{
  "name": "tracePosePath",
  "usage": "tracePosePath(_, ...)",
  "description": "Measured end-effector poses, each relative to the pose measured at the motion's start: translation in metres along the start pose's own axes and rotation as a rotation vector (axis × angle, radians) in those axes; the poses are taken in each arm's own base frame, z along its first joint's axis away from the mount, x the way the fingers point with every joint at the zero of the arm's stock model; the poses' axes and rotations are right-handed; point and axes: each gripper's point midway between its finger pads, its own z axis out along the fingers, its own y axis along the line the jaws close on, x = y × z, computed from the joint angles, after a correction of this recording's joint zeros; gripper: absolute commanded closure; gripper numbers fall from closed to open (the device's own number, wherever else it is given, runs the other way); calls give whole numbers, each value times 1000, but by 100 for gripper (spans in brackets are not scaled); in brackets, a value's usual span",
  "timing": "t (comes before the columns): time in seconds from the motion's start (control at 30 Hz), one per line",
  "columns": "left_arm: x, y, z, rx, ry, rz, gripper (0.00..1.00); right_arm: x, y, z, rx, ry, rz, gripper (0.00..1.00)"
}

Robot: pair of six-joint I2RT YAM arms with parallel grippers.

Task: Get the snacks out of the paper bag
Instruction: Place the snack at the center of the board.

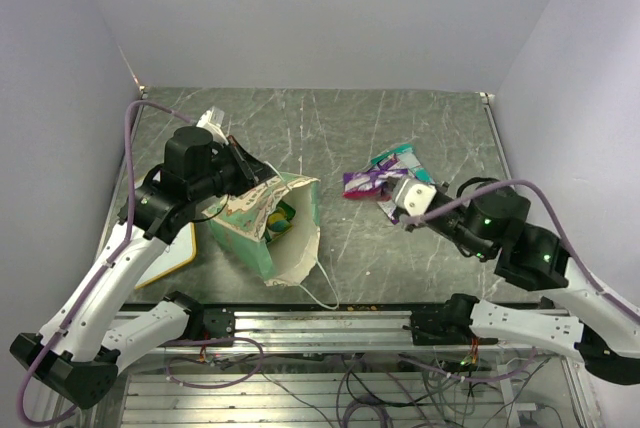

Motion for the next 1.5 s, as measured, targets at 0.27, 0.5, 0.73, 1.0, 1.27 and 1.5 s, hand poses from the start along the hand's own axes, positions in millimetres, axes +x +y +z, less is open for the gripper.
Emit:
tracePosePath(0.27, 2, -4, 5, 35, 8, 3, 93, 149, -32, 56, 321, 408, 81, 100)
tracePosePath(0.5, 12, -9, 13, 72, 72, -3, 93, 250, -71, 63, 445, 595, 200, 100)
tracePosePath(0.73, 18, -15, 19, 111, 124, -4, 93, 267, -64, 88, 428, 533, 203, 100)
tracePosePath(1.0, 19, -23, 14, 131, 145, 9, 93, 305, -27, 102, 381, 523, 304, 100)
tracePosePath(1.27, 21, -24, 9, 124, 164, 11, 93, 330, 23, 109, 251, 551, 415, 100)
tracePosePath(1.5, 15, -35, 1, 142, 161, 37, 93, 350, 55, 105, 206, 640, 551, 74)
